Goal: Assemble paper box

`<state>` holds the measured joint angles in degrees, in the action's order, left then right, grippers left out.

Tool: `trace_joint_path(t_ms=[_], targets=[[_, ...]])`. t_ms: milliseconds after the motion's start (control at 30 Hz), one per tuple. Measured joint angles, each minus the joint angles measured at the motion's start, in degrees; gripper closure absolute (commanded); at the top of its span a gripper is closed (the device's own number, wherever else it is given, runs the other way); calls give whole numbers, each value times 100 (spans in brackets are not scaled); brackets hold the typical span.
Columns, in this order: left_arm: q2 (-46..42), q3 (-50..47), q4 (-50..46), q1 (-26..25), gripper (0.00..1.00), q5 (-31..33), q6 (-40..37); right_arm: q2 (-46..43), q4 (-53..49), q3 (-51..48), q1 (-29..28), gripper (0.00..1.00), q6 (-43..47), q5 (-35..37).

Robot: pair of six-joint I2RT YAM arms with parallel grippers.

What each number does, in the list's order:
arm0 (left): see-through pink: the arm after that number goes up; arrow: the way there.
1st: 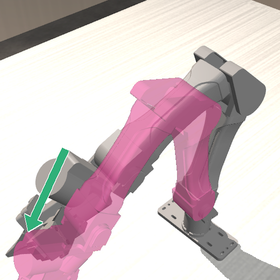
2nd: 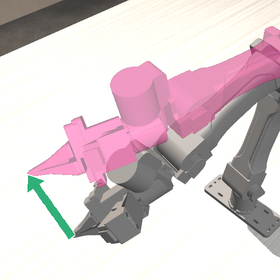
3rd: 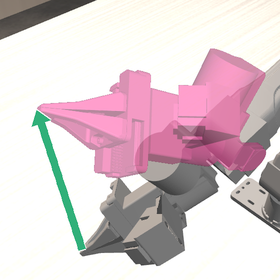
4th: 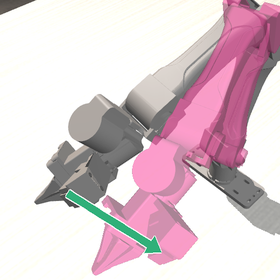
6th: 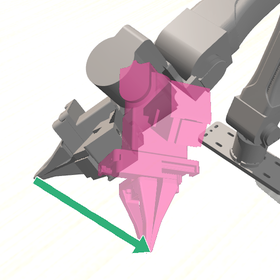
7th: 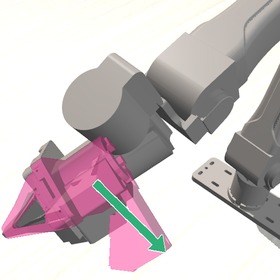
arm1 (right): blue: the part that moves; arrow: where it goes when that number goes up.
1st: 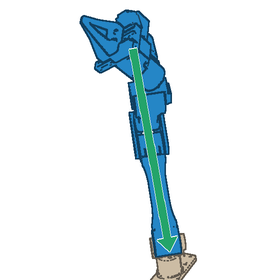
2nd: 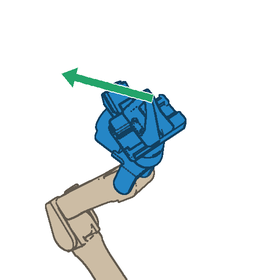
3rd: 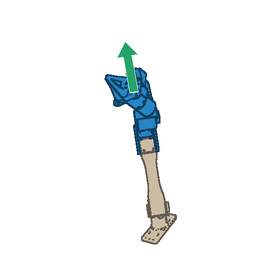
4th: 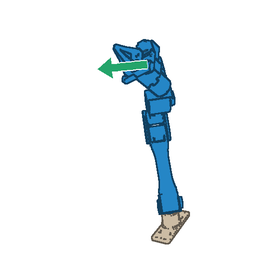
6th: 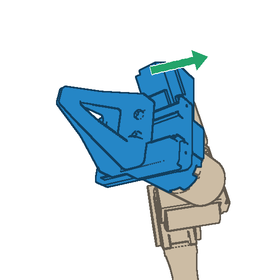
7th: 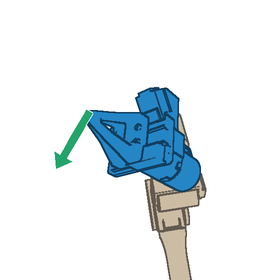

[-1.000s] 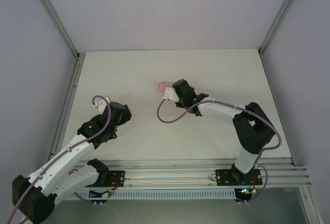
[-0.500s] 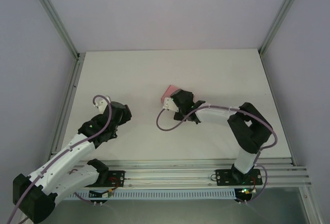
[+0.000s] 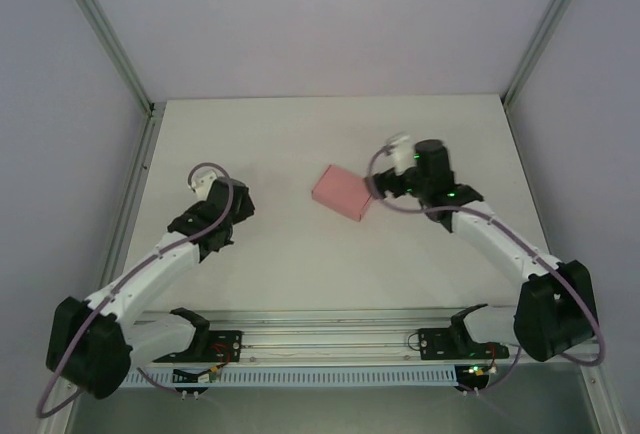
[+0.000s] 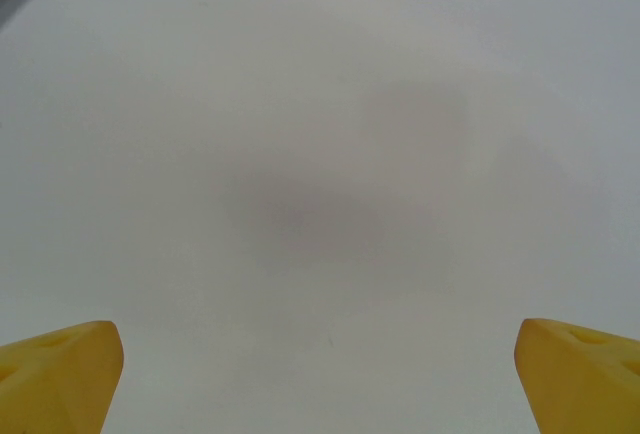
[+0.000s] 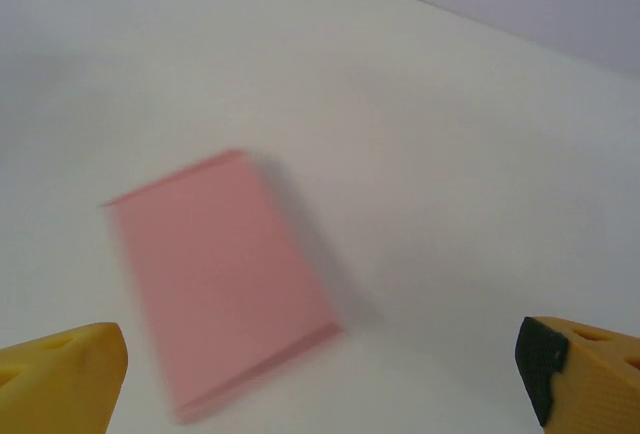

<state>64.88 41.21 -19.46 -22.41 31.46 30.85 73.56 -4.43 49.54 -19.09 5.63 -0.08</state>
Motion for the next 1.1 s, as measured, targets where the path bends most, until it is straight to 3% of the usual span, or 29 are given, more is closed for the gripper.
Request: trace_joint_path(t_ms=[100, 233, 400, 533, 667, 800, 1100], targets=[[428, -332, 1163, 682, 0, 105, -496, 0, 308, -529, 831, 0, -575, 116], [1016, -756, 2465, 1235, 0, 168, -1215, 28, 1657, -1606, 1012, 0, -627, 372], [1373, -1285, 4129, 1300, 0, 22, -2076, 522, 3523, -2750, 1320, 0, -678, 308], [1655, -1687, 5119, 1320, 0, -511, -2566, 1276, 5252, -3318, 1569, 0, -743, -55], [2474, -2116, 6819, 1506, 0, -1117, -2839, 1600, 5219, -2968, 1764, 0, -1034, -85], [2667, -2138, 6865, 1768, 0, -1458, -2848, 1596, 5431, -2669, 1932, 0, -1215, -129], [2656, -1993, 7178, 1801, 0, -1650, -2879, 1593, 5477, -2671, 1947, 0, -1272, -365]])
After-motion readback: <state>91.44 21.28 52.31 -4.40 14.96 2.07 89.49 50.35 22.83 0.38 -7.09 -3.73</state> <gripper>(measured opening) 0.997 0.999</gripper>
